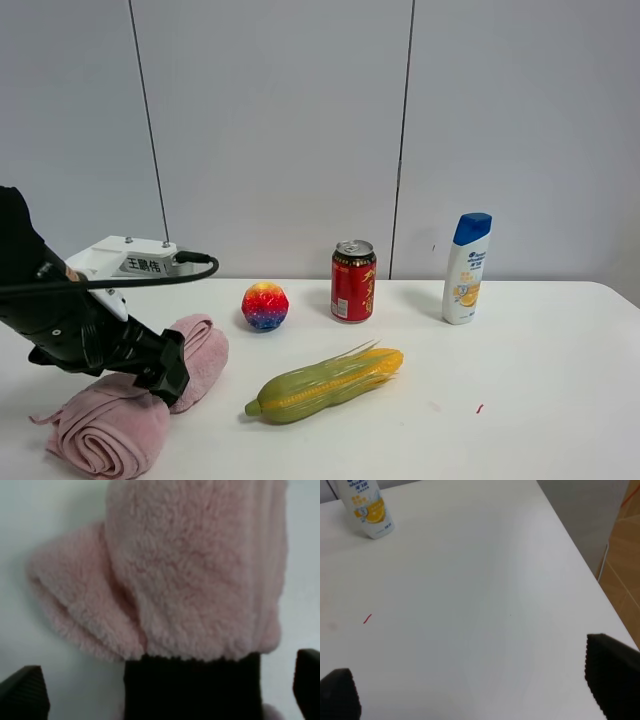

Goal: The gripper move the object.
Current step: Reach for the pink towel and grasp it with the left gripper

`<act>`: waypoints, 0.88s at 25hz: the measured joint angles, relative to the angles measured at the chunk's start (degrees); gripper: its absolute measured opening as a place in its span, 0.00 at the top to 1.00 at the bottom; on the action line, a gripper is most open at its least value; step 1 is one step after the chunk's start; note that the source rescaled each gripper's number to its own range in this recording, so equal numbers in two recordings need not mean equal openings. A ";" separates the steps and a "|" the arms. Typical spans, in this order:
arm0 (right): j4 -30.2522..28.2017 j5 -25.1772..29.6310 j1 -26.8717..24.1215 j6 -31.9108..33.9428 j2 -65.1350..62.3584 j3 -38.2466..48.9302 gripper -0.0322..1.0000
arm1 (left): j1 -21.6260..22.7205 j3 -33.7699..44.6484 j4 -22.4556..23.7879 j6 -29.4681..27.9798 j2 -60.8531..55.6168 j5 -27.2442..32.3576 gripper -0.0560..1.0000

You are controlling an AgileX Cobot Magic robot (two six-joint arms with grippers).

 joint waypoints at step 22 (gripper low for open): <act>0.00 0.00 0.00 0.00 0.00 0.00 0.00 | 0.00 -0.06 4.77 -0.02 4.18 -3.20 0.83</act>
